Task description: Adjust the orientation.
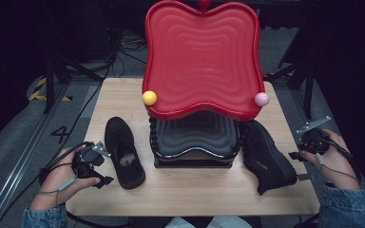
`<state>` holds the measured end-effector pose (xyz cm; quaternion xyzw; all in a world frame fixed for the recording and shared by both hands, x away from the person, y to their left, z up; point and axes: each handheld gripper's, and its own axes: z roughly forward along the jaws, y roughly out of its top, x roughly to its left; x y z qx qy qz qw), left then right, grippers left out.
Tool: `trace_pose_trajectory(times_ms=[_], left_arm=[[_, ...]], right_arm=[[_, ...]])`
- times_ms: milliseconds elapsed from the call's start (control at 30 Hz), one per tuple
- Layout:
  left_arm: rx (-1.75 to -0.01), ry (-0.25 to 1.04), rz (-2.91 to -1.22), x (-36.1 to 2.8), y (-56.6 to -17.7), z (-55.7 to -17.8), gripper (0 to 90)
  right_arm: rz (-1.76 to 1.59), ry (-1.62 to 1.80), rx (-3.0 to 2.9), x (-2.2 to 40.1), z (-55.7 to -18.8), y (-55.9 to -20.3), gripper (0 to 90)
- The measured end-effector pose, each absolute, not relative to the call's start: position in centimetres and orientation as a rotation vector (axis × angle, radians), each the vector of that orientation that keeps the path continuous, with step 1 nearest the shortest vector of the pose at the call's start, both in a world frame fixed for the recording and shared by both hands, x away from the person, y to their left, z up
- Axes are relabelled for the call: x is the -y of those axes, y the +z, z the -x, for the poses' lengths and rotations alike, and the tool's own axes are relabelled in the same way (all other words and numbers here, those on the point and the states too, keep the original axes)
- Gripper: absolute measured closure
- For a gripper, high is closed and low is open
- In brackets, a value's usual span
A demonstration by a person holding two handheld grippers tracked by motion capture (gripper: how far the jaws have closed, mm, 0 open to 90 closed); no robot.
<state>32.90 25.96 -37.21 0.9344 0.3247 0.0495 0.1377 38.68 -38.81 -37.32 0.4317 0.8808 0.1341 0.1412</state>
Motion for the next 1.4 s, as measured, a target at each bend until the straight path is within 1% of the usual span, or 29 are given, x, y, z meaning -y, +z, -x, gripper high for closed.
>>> trace_pose_trajectory(times_ms=[33,133,233,500,733,1000,1200,1333,1400], left_arm=[[-0.961,0.144,-2.686,-25.9,-37.0,-32.9,39.4],[-0.933,0.132,-2.626,-26.0,-36.2,-32.6,39.1],[-0.906,0.108,-2.578,-25.8,-35.5,-32.2,43.0],[-0.883,0.136,-2.592,-24.1,-34.4,-32.0,40.8],[-0.829,0.095,-2.557,-22.1,-33.5,-31.5,37.9],[-0.773,0.048,-2.588,-20.0,-34.0,-32.0,37.1],[-0.813,0.035,-2.633,-19.2,-35.3,-32.9,37.2],[-0.831,0.007,-2.638,-18.9,-36.2,-33.4,39.6],[-0.838,0.022,-2.638,-18.9,-36.6,-33.8,40.8]], right_arm=[[-1.246,0.386,-2.548,38.8,-38.7,-37.4,47.1],[-1.239,0.386,-2.548,38.7,-38.7,-37.5,46.7],[-1.239,0.389,-2.543,38.9,-38.6,-37.5,45.8],[-1.253,0.38,-2.542,38.9,-38.6,-37.9,44.9],[-1.25,0.391,-2.555,38.4,-38.7,-38.2,44.1],[-1.233,0.385,-2.567,38.0,-38.8,-38.3,44.2],[-1.234,0.375,-2.567,38.0,-38.8,-38.5,44.1],[-1.24,0.379,-2.57,38.1,-38.8,-38.5,43.4],[-1.243,0.385,-2.571,38.2,-38.8,-38.6,43.1]])
